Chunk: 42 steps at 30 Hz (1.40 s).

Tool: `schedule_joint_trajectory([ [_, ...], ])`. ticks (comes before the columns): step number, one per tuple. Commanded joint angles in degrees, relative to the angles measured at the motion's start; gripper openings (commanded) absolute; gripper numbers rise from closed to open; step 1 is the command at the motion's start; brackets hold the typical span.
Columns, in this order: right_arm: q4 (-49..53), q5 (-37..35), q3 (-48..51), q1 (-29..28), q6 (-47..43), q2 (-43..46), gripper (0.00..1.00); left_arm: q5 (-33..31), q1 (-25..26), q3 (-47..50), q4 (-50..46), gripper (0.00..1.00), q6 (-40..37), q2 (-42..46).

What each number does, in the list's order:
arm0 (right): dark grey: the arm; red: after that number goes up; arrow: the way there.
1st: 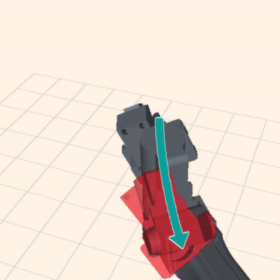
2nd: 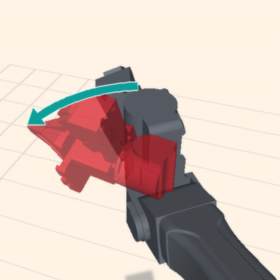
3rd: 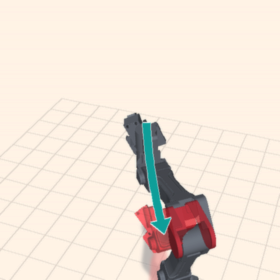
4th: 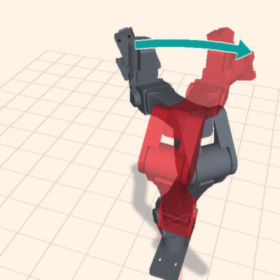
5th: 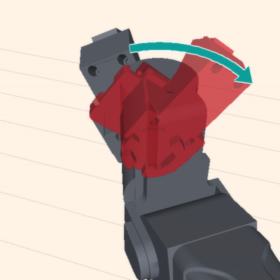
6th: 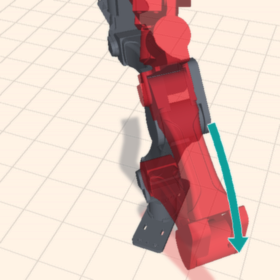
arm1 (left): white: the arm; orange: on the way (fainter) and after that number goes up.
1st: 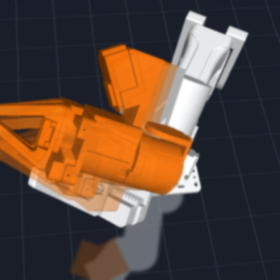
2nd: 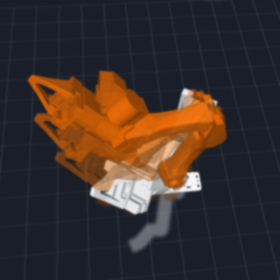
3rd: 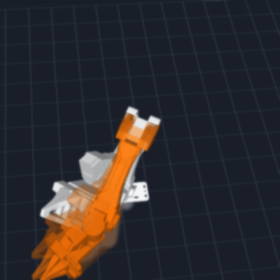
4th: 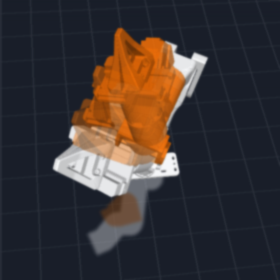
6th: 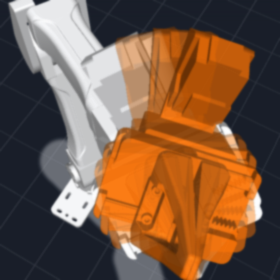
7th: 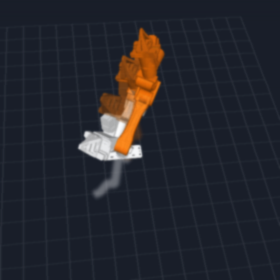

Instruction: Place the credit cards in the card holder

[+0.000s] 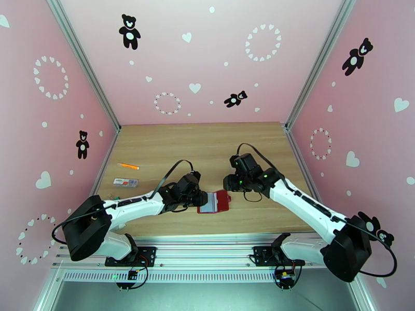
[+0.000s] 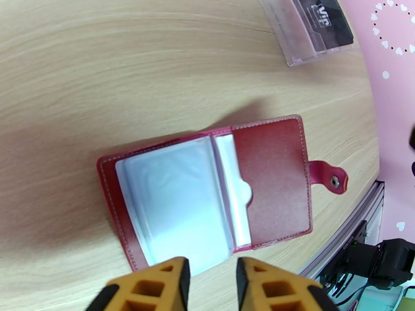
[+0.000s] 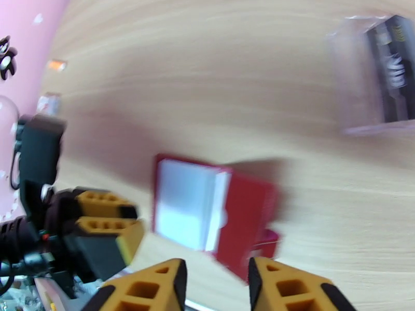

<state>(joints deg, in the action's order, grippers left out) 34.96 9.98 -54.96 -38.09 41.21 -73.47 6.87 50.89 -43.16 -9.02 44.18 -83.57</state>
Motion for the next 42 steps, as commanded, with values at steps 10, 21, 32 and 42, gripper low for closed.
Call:
schedule_joint_trajectory([
  [10,-1.5,-4.0,1.3,-2.2,1.4,-15.7,0.24,-0.9,0.1,2.3,-0.2,0.30,0.1,-0.6],
  [21,-8.6,0.7,0.7,-4.8,3.5,-25.2,0.16,-1.7,0.2,2.1,-0.2,0.30,0.0,-3.9],
  [32,-9.4,1.5,-5.0,-9.2,4.8,-30.8,0.16,-3.9,-1.4,7.9,0.4,0.30,1.7,-1.6],
  [42,-8.6,0.6,-7.4,-10.1,5.9,-30.8,0.15,-4.3,-5.7,9.7,-2.8,0.31,0.4,2.9],
])
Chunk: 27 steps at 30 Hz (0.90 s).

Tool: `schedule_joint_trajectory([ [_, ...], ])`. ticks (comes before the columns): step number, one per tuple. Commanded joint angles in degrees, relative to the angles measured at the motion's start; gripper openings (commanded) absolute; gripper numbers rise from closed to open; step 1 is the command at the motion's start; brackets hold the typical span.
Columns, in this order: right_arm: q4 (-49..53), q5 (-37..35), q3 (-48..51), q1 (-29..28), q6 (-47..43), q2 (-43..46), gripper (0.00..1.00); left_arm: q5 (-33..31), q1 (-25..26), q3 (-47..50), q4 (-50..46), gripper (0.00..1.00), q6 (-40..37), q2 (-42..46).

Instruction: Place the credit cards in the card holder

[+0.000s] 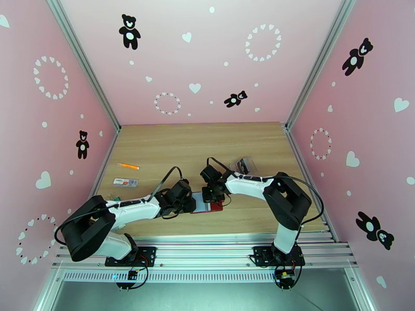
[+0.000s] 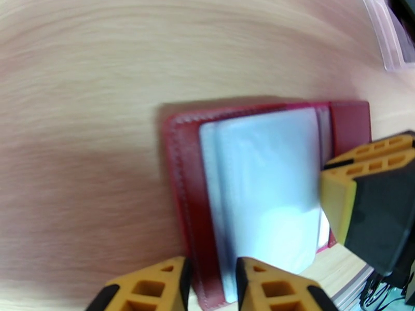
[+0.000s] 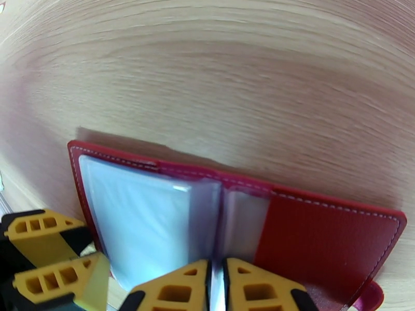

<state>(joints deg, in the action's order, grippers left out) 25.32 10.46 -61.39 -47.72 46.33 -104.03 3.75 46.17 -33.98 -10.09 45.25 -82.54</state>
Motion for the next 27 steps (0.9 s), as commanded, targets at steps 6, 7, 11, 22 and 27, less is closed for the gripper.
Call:
schedule_joint_trajectory([
  [6,6.0,-4.1,-3.4,-0.4,-1.1,4.7,0.25,-1.1,-2.1,0.3,-3.8,0.30,-1.7,4.3],
  [7,7.5,-5.5,-4.4,-0.3,-2.2,5.6,0.26,-1.1,-2.1,0.2,-4.3,0.30,-1.8,4.9],
  [11,13.1,-9.3,-7.6,2.7,-6.8,9.1,0.34,-0.5,-2.2,0.1,-5.0,0.31,-2.1,7.3],
  [22,26.4,-18.3,-18.2,22.5,-27.0,7.6,0.63,0.1,-2.2,0.3,-6.3,0.31,-2.5,10.1],
  [27,28.0,-20.6,-22.1,27.2,-31.3,2.2,0.71,0.4,-2.2,0.4,-6.1,0.31,-2.8,10.0],
])
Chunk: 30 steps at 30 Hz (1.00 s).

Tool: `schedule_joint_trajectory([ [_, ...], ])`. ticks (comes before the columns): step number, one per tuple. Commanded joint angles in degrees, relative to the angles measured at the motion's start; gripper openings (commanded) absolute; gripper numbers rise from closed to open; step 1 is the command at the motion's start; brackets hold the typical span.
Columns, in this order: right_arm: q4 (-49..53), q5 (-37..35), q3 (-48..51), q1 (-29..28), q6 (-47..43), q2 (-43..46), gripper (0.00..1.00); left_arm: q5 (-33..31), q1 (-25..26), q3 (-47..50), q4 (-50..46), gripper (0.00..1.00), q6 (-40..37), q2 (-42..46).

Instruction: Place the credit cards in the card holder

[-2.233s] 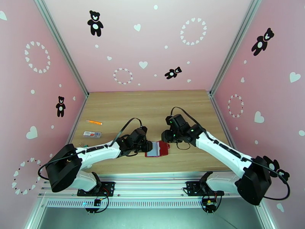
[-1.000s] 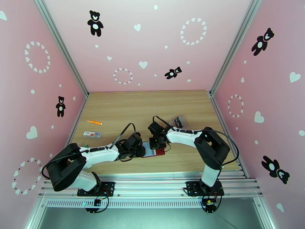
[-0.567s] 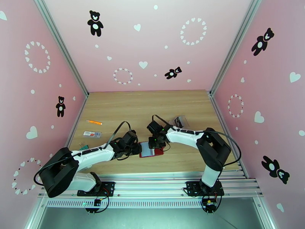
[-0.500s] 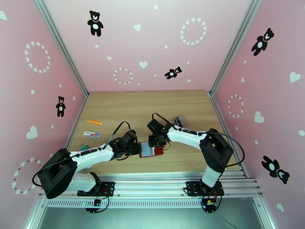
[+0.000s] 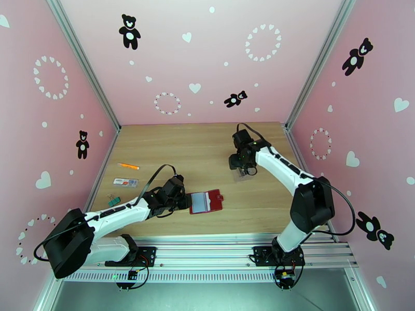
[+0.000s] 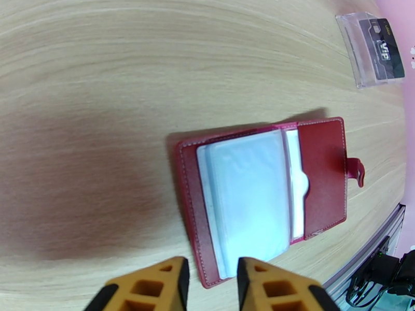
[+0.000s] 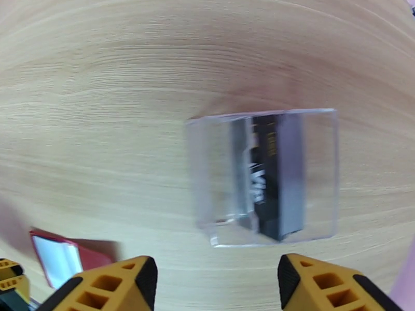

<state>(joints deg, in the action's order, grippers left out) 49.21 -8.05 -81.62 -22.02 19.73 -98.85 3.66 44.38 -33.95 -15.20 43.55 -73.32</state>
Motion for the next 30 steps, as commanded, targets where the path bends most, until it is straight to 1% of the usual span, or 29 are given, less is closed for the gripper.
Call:
schedule_joint_trajectory([
  [1,4.1,-1.1,-2.4,2.7,-4.9,-4.1,0.71,0.4,-0.4,0.4,-0.9,0.31,-1.3,0.5],
  [6,3.8,4.9,-4.6,6.0,-5.5,-8.4,0.67,0.5,-0.4,0.6,-0.6,0.31,-1.3,-0.2],
  [9,4.8,5.7,-6.5,6.5,-5.8,-11.1,0.65,0.4,-0.4,0.6,-0.5,0.31,-1.3,0.1],
  [15,4.7,4.9,-7.1,7.4,-5.6,-13.1,0.63,0.3,-0.4,0.6,-0.3,0.32,-1.4,-0.5],
  [21,5.2,1.7,-7.6,7.6,-5.1,-13.8,0.60,0.9,-0.4,0.6,0.6,0.31,-1.1,-1.6],
  [30,5.6,-0.7,-8.6,7.6,-4.6,-15.1,0.58,1.0,-0.4,0.6,1.0,0.32,-1.2,-2.6],
])
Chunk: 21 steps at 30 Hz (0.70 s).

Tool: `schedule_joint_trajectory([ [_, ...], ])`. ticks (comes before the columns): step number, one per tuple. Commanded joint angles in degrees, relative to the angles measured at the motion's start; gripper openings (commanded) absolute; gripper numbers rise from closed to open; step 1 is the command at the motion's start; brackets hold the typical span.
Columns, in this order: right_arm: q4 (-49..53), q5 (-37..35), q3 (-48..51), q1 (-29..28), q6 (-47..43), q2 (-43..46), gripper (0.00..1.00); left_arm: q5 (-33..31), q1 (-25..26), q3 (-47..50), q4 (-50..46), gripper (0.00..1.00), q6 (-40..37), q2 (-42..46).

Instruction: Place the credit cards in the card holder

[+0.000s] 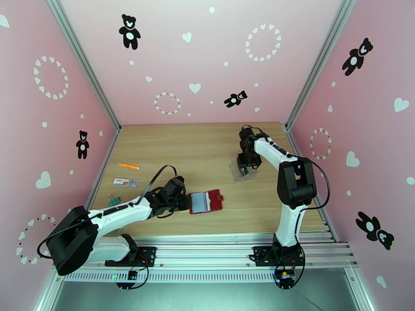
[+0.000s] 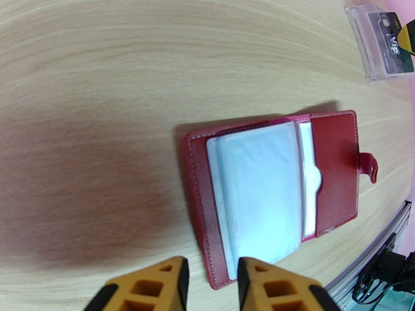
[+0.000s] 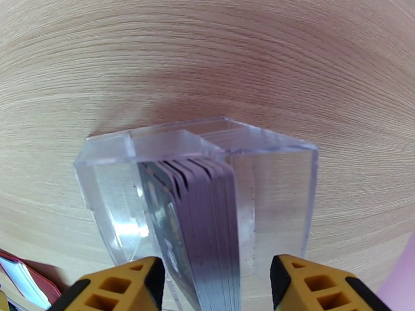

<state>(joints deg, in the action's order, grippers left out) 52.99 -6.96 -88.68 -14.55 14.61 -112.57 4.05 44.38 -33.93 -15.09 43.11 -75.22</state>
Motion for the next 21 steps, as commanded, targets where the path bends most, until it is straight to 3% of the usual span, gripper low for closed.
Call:
schedule_joint_trajectory([
  [1,1.9,-1.8,-1.6,0.2,0.5,-1.5,0.58,0.5,-0.4,0.5,0.6,0.32,-0.9,-0.6],
  [21,1.5,-5.6,-1.3,0.7,2.1,0.0,0.54,0.4,-0.4,0.7,1.0,0.32,-0.9,-1.5],
])
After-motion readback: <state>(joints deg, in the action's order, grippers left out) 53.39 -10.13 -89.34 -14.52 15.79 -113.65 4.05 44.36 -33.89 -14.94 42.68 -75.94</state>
